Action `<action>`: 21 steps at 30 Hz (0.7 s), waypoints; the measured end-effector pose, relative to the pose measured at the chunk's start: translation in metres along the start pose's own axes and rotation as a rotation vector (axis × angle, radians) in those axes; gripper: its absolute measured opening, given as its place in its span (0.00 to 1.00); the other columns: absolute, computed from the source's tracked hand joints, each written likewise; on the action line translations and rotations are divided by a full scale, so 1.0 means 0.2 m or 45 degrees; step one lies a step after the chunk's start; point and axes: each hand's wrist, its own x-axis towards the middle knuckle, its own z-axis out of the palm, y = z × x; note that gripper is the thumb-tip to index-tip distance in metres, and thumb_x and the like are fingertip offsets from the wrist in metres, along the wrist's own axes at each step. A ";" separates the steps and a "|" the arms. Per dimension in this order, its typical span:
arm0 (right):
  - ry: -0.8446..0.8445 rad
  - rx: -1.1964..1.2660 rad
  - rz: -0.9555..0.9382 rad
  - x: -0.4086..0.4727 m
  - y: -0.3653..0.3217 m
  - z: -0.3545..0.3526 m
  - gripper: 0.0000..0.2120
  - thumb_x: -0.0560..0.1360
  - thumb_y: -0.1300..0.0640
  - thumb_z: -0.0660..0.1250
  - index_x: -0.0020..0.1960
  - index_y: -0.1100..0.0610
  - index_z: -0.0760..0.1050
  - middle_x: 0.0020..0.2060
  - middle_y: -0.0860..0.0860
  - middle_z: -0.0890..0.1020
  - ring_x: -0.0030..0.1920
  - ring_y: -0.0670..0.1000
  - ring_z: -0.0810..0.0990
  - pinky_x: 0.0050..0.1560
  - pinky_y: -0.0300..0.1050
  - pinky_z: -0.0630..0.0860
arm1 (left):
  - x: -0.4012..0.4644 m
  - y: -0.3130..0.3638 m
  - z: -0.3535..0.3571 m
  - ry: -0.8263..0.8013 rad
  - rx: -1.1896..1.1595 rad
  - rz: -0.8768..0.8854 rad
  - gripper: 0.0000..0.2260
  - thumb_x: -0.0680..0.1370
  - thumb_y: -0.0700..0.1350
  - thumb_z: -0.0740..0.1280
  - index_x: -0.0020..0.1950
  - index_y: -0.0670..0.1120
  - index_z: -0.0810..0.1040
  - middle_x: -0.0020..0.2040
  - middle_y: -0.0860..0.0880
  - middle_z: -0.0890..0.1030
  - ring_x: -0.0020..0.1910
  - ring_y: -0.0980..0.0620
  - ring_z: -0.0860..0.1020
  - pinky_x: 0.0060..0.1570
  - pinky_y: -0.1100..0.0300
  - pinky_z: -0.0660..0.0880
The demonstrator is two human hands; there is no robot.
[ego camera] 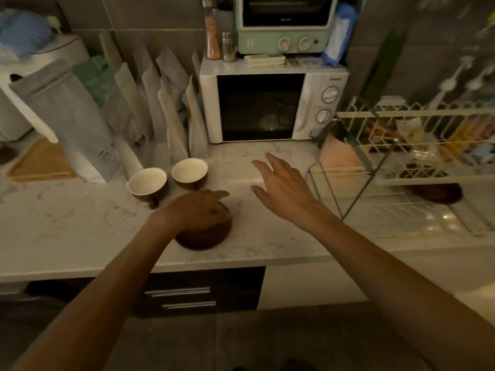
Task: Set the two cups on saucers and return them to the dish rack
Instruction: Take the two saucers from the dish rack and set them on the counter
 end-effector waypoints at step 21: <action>-0.809 0.073 0.540 -0.84 1.08 -0.44 0.27 0.79 0.42 0.61 0.75 0.48 0.63 0.70 0.51 0.73 0.68 0.53 0.72 0.66 0.49 0.69 | 0.16 1.41 0.33 -0.303 0.118 0.734 0.27 0.78 0.62 0.59 0.75 0.58 0.59 0.74 0.50 0.67 0.70 0.50 0.69 0.68 0.55 0.67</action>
